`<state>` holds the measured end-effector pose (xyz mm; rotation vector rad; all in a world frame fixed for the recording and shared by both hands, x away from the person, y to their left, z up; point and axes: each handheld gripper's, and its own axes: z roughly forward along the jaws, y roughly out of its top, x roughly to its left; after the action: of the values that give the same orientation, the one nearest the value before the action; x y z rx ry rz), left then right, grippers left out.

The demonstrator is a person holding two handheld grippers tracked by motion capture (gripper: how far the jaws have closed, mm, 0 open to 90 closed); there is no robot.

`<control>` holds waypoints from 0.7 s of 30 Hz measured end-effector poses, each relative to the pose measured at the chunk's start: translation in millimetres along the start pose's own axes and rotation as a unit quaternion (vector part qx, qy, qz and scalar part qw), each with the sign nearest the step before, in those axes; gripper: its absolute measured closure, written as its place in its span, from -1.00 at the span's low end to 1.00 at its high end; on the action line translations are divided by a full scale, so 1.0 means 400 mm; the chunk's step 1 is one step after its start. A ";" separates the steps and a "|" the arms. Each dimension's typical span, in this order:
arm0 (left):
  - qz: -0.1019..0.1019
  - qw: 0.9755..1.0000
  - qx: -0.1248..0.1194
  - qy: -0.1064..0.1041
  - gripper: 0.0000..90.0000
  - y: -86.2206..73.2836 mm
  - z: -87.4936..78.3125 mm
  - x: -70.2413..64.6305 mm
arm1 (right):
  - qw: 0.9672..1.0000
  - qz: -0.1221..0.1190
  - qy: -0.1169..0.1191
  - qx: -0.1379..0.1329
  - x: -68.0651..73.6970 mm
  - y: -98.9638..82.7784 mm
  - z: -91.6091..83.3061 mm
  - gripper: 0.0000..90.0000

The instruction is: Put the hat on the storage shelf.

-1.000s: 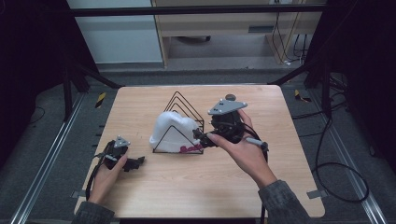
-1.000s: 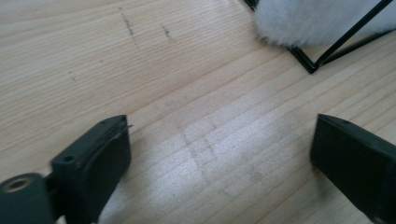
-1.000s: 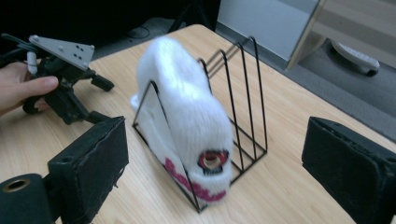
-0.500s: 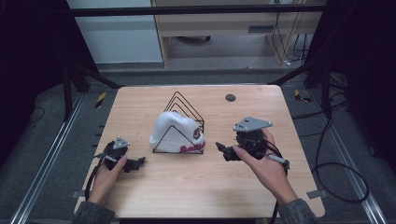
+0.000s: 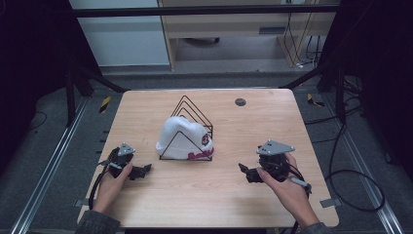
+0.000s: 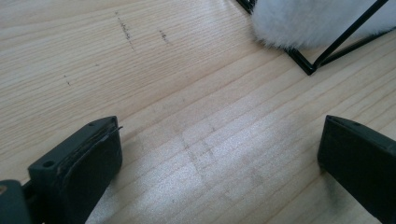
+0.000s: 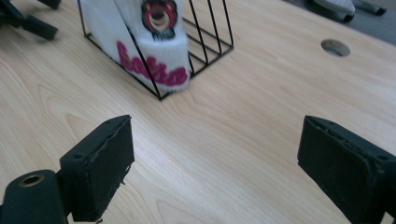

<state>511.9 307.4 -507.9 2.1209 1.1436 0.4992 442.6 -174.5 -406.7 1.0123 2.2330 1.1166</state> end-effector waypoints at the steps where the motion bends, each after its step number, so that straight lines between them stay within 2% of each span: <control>1: 0.000 1.000 0.000 0.000 -1.00 0.000 0.000 0.000 | 1.000 0.001 -0.002 0.004 -0.004 -0.011 0.003 -0.75; 8: 0.000 1.000 0.000 0.000 -1.00 0.000 0.000 0.000 | 0.999 0.026 -0.017 0.028 -0.042 -0.089 0.035 -0.75; 13: 0.000 1.000 0.000 0.000 -1.00 0.000 0.000 0.000 | 0.997 0.051 -0.030 0.045 -0.076 -0.148 0.066 -0.74; 21: 0.000 1.000 0.000 0.000 -1.00 0.000 0.000 0.000 | 0.995 0.071 -0.048 0.055 -0.109 -0.194 0.088 -0.74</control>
<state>511.7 307.3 -507.9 2.1201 1.1443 0.4995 461.2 -222.2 -487.3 1.2604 2.1953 0.9883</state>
